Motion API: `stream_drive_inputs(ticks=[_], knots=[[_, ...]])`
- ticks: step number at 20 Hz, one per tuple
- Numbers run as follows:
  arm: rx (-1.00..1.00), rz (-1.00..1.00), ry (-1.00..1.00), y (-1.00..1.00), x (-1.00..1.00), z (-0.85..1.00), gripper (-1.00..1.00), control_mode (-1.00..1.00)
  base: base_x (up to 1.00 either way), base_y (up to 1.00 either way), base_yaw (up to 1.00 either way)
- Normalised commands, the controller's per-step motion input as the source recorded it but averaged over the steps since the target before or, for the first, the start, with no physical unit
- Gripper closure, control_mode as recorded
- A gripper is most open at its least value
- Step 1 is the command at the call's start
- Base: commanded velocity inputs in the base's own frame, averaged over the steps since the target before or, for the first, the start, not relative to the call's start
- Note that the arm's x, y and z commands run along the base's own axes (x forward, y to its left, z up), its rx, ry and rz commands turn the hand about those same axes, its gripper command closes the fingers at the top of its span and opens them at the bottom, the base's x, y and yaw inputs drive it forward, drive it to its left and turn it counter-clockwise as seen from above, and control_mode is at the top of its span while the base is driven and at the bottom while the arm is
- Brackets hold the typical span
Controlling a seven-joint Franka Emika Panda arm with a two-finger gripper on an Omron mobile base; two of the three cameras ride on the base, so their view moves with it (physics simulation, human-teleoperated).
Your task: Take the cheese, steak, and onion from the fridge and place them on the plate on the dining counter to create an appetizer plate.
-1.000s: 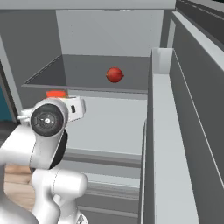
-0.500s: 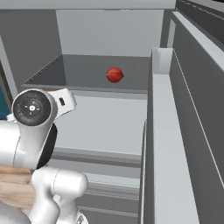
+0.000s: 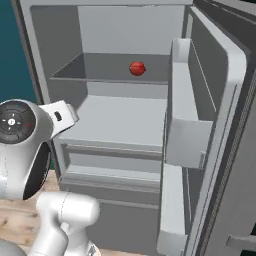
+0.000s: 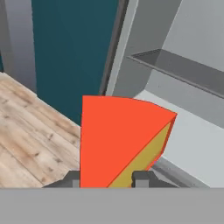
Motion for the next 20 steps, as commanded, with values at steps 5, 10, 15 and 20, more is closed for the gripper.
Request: stream_drive_inputs(ticks=[5, 10, 15, 20], knots=[[0.0, 0.0, 0.0, 0.0, 0.0, 0.0, 1.0, 1.0, -1.0, 0.0, 0.11], [0.0, 0.0, 0.0, 0.0, 0.0, 0.0, 1.0, 1.0, -1.0, 0.0, 0.46], [0.0, 0.0, 0.0, 0.0, 0.0, 0.0, 1.0, 1.0, -0.98, 0.0, 0.67], [0.0, 0.0, 0.0, 0.0, 0.0, 0.0, 1.0, 1.0, -0.77, 0.02, 0.77]])
